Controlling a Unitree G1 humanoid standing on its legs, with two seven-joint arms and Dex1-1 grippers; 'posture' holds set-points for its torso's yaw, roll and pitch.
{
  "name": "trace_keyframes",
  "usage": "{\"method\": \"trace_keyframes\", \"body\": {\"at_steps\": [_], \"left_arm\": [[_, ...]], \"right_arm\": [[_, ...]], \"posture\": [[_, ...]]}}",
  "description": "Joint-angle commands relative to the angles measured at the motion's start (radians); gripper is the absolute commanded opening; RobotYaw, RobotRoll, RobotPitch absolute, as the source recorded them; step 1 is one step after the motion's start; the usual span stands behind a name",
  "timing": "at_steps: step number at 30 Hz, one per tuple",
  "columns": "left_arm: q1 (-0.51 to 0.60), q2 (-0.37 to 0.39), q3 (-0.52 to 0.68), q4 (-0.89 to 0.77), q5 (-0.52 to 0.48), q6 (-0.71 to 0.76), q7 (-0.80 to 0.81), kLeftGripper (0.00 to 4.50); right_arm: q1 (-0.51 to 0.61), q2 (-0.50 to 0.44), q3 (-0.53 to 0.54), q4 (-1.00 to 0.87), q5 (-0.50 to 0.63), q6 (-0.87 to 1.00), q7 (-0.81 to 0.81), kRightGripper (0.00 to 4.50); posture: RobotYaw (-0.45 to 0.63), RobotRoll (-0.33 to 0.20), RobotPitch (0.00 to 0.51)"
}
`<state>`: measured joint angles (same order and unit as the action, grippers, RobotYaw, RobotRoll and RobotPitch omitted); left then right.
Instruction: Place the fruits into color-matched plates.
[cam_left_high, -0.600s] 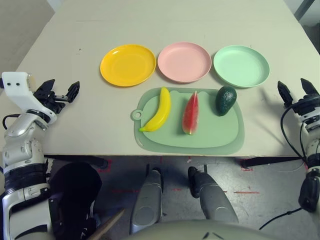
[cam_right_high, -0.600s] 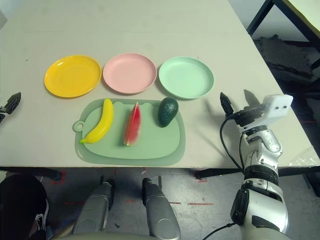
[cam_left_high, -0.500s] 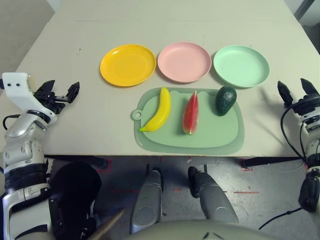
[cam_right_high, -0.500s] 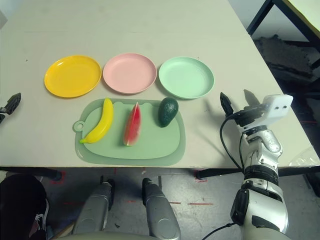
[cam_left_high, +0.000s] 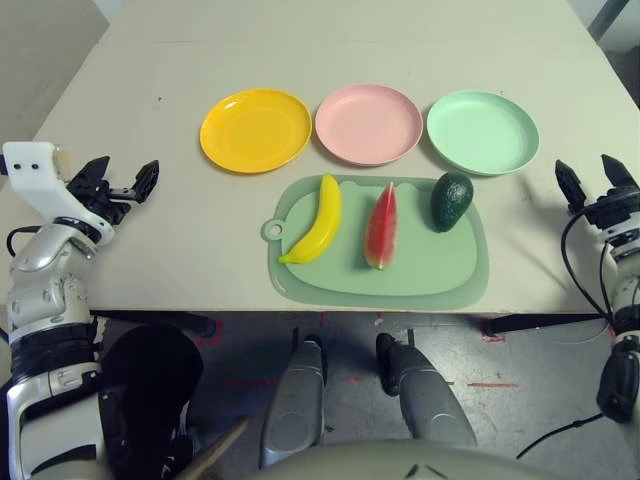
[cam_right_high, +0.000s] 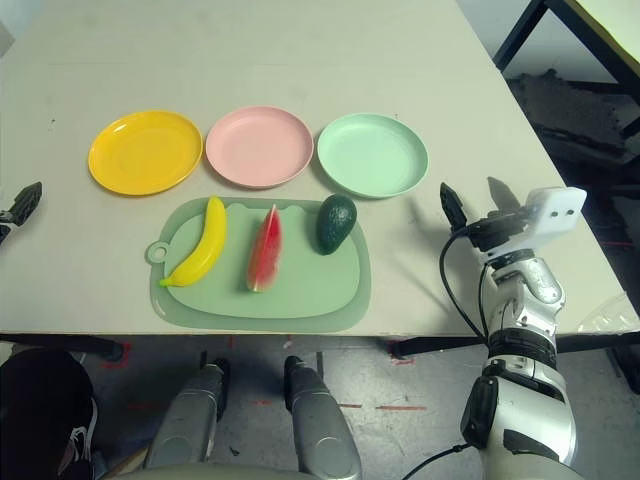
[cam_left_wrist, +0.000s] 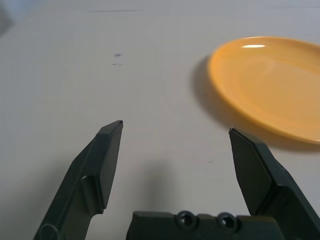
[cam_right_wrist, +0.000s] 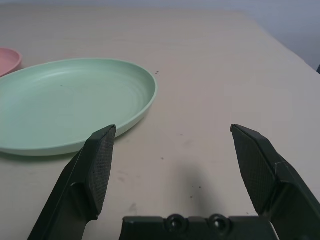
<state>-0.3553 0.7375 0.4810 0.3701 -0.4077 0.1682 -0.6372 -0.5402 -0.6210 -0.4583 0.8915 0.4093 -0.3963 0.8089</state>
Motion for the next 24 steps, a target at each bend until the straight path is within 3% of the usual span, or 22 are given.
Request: {"method": "trace_keyframes", "body": {"at_steps": [1, 4, 9, 12, 15, 18, 24], "left_arm": [[0.029, 0.048, -0.041, -0.093, -0.118, 0.059, -0.267, 4.30], [0.054, 0.110, -0.084, -0.188, -0.219, 0.121, -0.527, 4.30], [0.050, 0.228, -0.192, -0.215, -0.182, 0.066, -0.795, 4.30], [0.012, 0.261, -0.241, -0.224, -0.168, 0.026, -0.904, 4.30], [-0.031, 0.259, -0.280, -0.214, -0.154, 0.001, -0.956, 4.30], [-0.072, 0.247, -0.325, -0.189, -0.132, -0.034, -0.976, 4.30], [-0.128, 0.252, -0.394, -0.128, -0.139, -0.087, -0.977, 4.30]], "right_arm": [[0.031, -0.038, -0.019, -0.088, 0.052, 0.073, 0.060, 4.50], [0.044, -0.096, -0.016, -0.220, 0.094, 0.193, 0.106, 4.50], [0.026, -0.264, 0.033, -0.458, 0.100, 0.462, 0.129, 4.50], [-0.054, -0.440, 0.127, -0.590, 0.083, 0.604, 0.258, 4.50], [-0.233, -0.526, 0.280, -0.665, 0.020, 0.663, 0.358, 4.50], [-0.390, -0.525, 0.456, -0.675, -0.111, 0.588, 0.487, 4.50], [-0.687, -0.384, 0.744, -0.474, -0.369, 0.108, 0.778, 4.50]], "posture": [[0.01, 0.000, 0.287], [0.00, 0.000, 0.291], [-0.01, 0.000, 0.297], [-0.03, 0.000, 0.297], [-0.09, 0.000, 0.290], [-0.09, 0.000, 0.286], [-0.13, 0.000, 0.281]]}}
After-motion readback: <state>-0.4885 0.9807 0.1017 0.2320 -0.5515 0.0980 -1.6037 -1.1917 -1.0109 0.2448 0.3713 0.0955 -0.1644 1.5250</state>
